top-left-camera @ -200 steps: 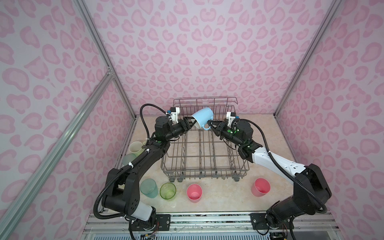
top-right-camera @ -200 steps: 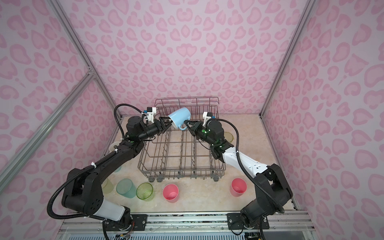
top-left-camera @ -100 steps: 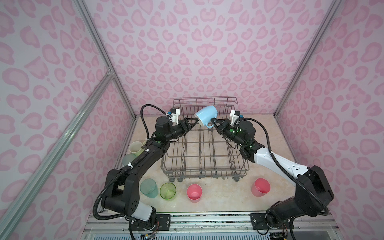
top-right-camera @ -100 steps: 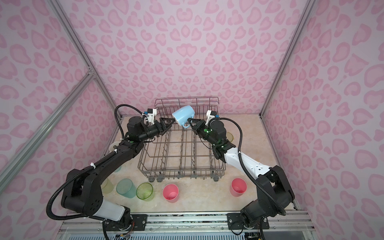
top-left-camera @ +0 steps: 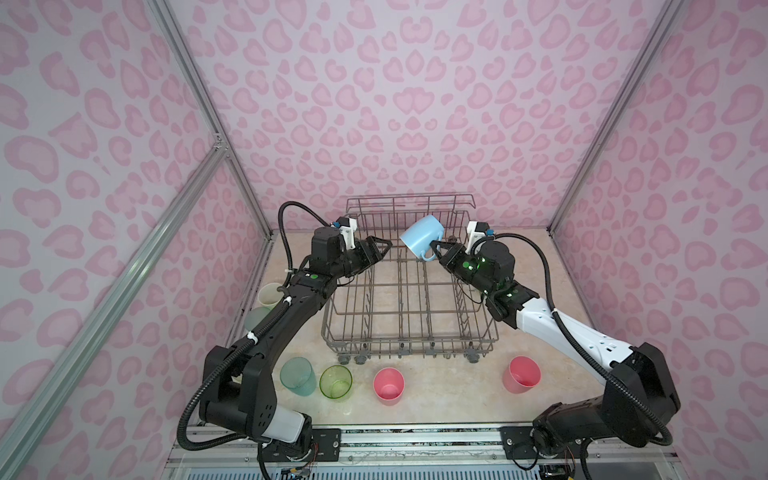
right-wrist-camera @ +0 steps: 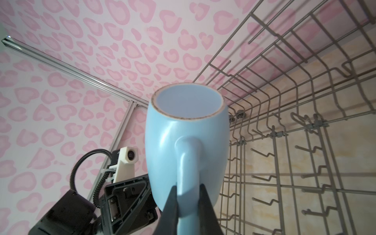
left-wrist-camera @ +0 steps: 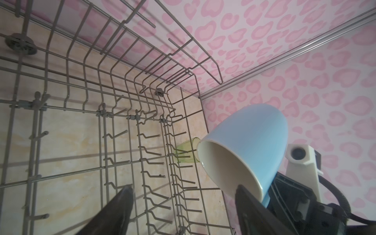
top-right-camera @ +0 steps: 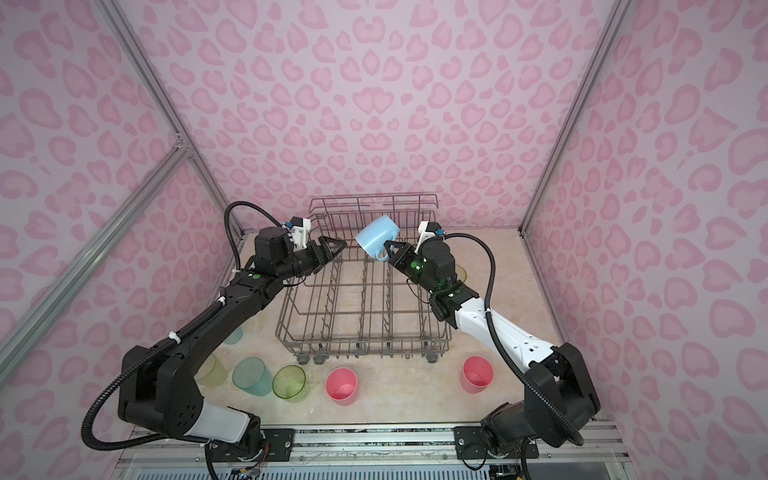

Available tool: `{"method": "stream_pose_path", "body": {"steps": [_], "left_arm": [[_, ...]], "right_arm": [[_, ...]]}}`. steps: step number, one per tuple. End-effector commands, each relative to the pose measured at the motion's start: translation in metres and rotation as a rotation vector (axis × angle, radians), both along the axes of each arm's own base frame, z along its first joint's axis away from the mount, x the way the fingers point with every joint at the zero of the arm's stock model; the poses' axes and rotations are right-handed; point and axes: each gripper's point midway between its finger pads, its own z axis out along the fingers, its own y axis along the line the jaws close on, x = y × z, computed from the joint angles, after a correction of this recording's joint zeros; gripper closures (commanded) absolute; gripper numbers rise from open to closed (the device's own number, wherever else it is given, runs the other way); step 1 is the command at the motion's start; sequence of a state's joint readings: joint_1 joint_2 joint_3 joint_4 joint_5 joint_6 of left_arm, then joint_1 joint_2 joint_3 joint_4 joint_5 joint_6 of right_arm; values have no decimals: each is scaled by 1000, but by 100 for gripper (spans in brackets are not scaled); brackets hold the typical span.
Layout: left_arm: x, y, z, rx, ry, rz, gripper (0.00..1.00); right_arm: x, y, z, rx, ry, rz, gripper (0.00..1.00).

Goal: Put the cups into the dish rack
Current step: 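Open the left gripper and carry the mug upright over the rack with the right gripper, then lower the light-blue mug upright into the rack's far corner with the right gripper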

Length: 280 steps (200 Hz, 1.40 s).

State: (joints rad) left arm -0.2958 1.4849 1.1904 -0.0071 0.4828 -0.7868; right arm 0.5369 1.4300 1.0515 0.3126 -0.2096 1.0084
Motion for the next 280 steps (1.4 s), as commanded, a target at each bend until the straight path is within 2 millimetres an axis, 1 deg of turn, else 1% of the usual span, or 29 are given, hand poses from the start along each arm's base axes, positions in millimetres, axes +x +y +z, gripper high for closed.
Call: {"method": "stream_pose_path", "body": {"steps": [1,41,70,89,112,114,117,125,148,158,179,221,259,280], "left_arm": [[-2,16,-20,146,58,41,19],[-5,35,-30,267,111,104,19],[-9,48,-31,342,124,140,19],[-12,53,-27,379,113,144,18],[-18,59,-26,422,105,137,17],[-15,58,-16,417,82,141,16],[-16,58,-11,418,70,140,15],[-18,59,-8,427,56,137,14],[-23,62,-2,458,28,121,3],[-26,64,-1,474,25,116,0],[-30,68,3,498,10,120,3],[-33,77,8,518,14,132,3],[-32,96,7,520,48,162,3],[-33,107,8,510,54,181,3]], "right_arm": [[2,-10,7,-120,-80,-48,99],[-2,-19,0,-329,-93,-103,99],[-3,-27,-4,-450,-109,-148,99],[-2,-31,-4,-524,-132,-176,99],[-2,-30,-4,-606,-174,-188,100],[-2,-29,-3,-612,-182,-187,100],[-1,-28,-2,-621,-191,-186,100],[-2,-26,-1,-635,-216,-179,100],[-1,-17,4,-662,-285,-155,100],[0,-13,5,-678,-308,-135,100],[2,-2,9,-693,-361,-101,100],[0,26,6,-712,-454,-8,100],[-5,63,0,-739,-552,99,100],[-3,83,-7,-754,-588,148,100]]}}
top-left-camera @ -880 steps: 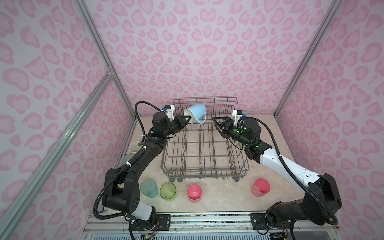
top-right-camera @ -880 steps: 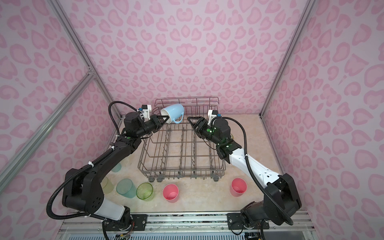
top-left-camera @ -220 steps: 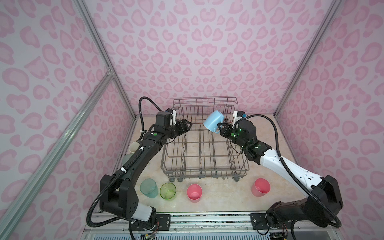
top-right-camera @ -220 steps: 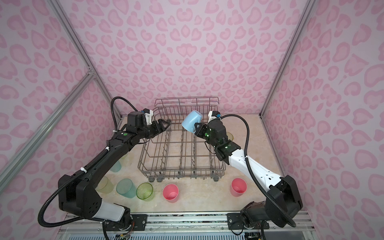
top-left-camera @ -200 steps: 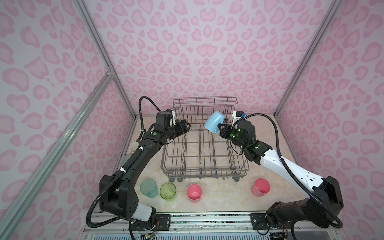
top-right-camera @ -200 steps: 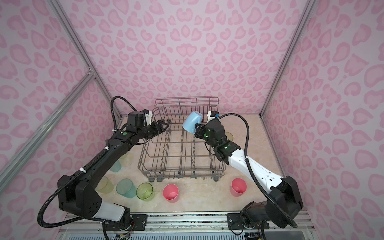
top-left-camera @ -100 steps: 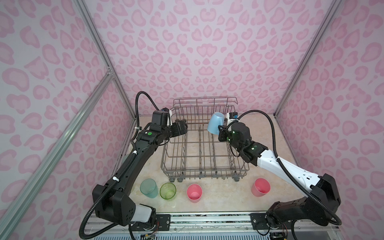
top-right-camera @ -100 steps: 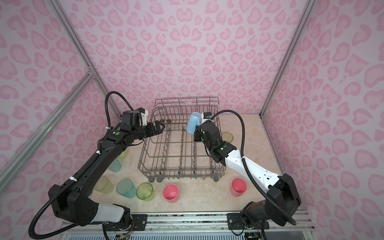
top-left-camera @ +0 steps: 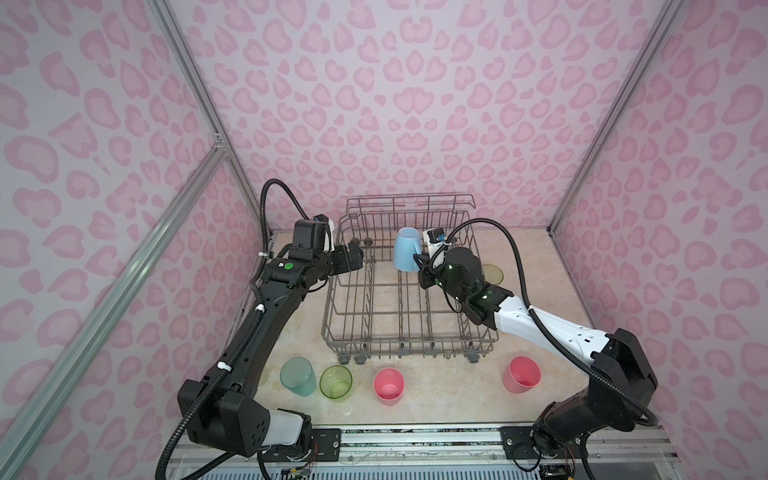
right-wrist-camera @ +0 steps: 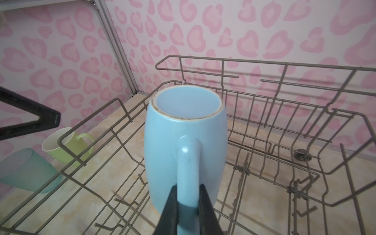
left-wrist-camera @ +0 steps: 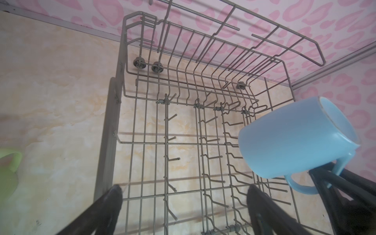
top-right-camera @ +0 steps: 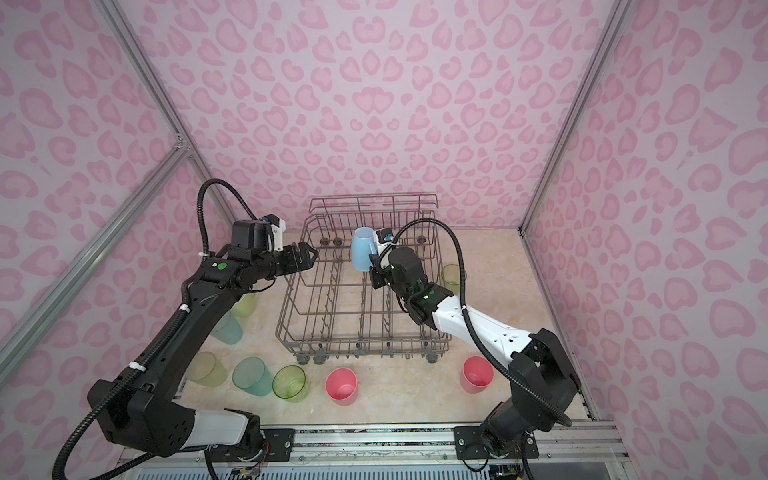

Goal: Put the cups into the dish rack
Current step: 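Lower the light-blue mug upright into the rack's far corner with the right gripper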

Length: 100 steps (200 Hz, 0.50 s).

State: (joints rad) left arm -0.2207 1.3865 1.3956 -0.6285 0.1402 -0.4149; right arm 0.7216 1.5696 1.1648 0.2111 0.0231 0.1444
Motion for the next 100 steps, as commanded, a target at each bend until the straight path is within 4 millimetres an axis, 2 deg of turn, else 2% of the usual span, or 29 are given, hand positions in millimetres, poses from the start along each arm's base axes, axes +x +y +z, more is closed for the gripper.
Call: {"method": "stream_pose_path", "body": {"steps": [1,36,82,85,100], "left_arm": [[-4,9,8,-5,-14,0,3],[-6,24,9,-17,-20,31,3],[-4,26,16,-30,-66,20,3],[-5,26,5,-29,-44,18,3],[-4,24,-1,-43,-45,10,3]], "right_arm": [[3,26,27,33,-134,85,100],[15,56,17,25,-150,134,100],[39,82,1,-7,-182,148,100],[42,83,-1,-9,-186,149,100],[49,89,-5,-18,-199,156,100]]}}
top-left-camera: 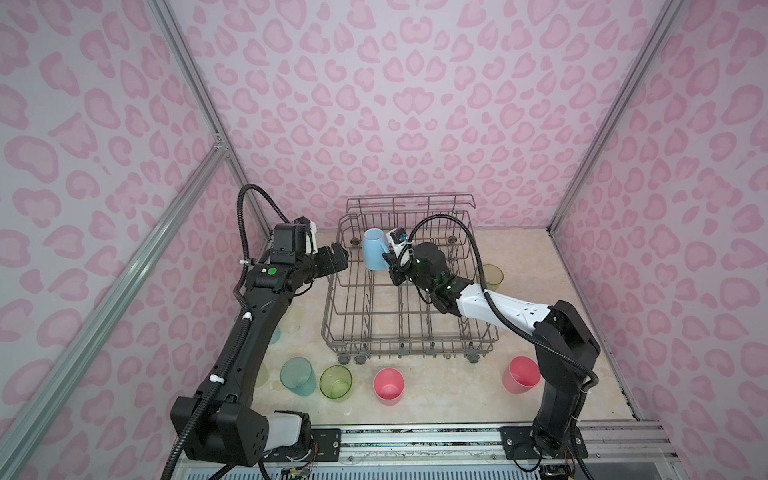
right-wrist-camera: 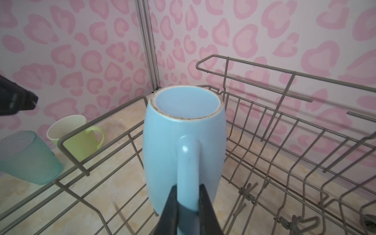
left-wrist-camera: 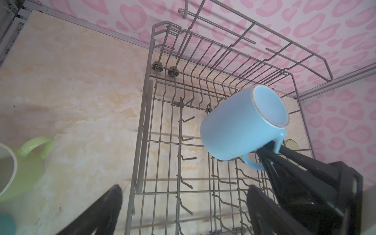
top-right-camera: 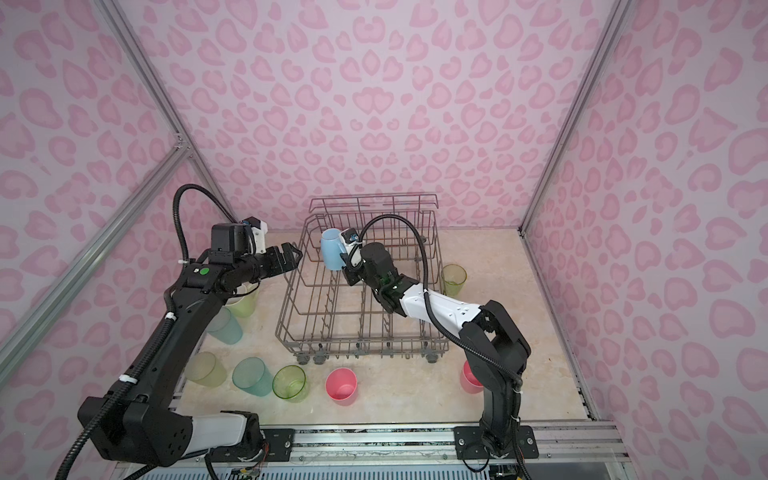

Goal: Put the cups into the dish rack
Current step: 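Lower the light-blue mug upright into the rack's far corner with the right gripper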

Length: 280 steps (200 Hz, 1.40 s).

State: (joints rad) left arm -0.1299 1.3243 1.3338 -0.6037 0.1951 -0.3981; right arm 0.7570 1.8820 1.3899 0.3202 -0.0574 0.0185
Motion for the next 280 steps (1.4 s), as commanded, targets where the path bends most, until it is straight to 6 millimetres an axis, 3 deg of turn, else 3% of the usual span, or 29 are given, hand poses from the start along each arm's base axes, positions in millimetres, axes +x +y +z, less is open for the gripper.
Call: {"method": "stream_pose_path", "body": {"steps": [1,29,31,36,87,152,280], "left_arm": [[2,-5,-3,-16,-23,-29,3],[5,-10,-9,-37,-16,-53,3],[5,-10,-10,-37,-15,-54,3],[5,-11,-11,-37,-16,-57,3],[7,-11,-9,-39,-31,-65,3],[7,-9,-3,-50,-47,-57,3],[8,-6,-7,-59,-41,-49,3]], "right_arm": [[13,12,24,57,-118,19,100],[28,16,9,34,-113,28,100],[30,18,19,47,-129,31,100],[34,18,21,50,-133,28,100],[59,20,-2,30,-95,41,100],[62,28,-31,-16,-41,67,100],[66,21,-92,-123,51,45,100]]}}
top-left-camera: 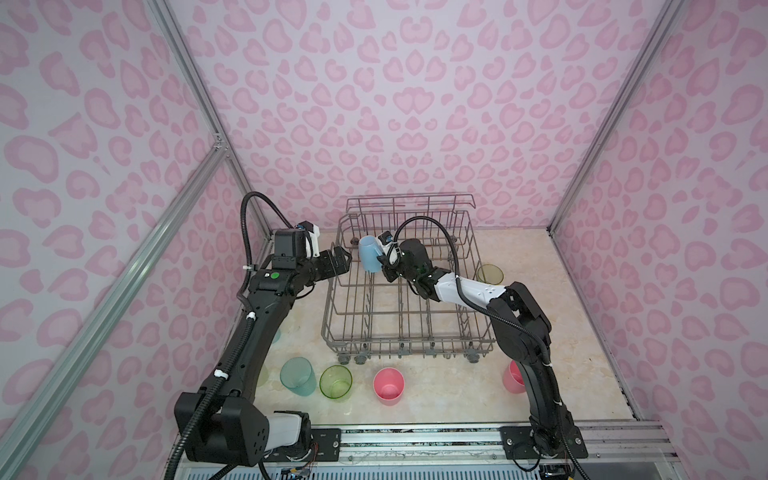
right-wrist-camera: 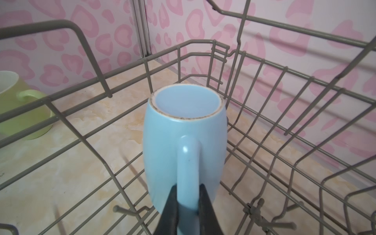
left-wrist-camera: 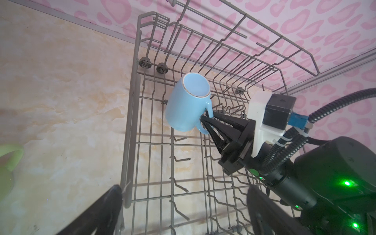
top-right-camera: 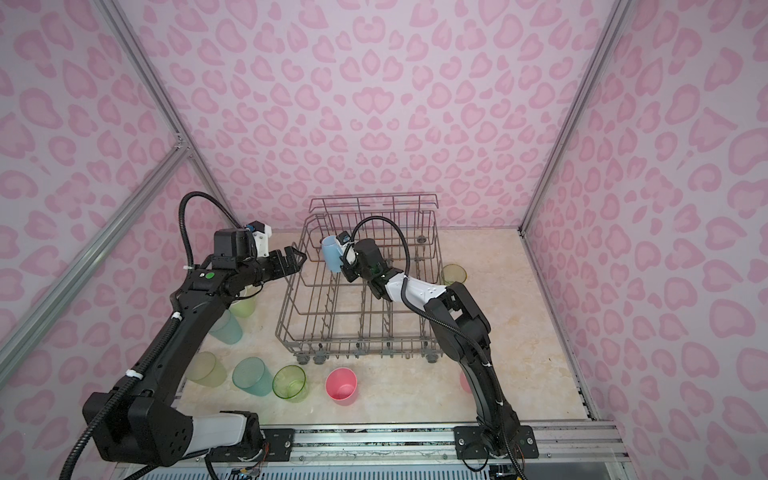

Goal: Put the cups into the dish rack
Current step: 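Lower the light-blue mug upright into the rack's far corner with the right gripper, then open and raise the right gripper while the left gripper moves toward the light-green mug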

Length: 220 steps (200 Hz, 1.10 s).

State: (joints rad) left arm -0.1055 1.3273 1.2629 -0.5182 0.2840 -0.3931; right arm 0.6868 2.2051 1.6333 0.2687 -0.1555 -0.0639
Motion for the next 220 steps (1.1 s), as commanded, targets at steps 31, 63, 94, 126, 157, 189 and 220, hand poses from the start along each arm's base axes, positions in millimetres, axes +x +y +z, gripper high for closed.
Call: {"method": "stream_pose_path", "body": {"steps": [31,63,94,126,157,189,220], "left_arm": [[5,-1,7,-11,-36,1,3],[5,1,6,-10,-36,9,3],[5,2,5,-12,-32,17,3],[3,5,6,-2,-34,30,3],[1,7,8,-1,-35,43,3],[-1,12,10,10,-28,73,3],[-4,18,4,22,10,104,3]], "right_arm": [[1,0,-20,-32,12,-2,99],[-6,-1,-31,-70,15,9,96],[-8,-3,-37,-95,20,7,87],[-9,-2,-36,-84,21,10,78],[-9,-1,-25,-68,15,6,68],[-9,-2,-1,-36,-11,-1,56],[-12,-10,30,12,-56,-33,50]]}}
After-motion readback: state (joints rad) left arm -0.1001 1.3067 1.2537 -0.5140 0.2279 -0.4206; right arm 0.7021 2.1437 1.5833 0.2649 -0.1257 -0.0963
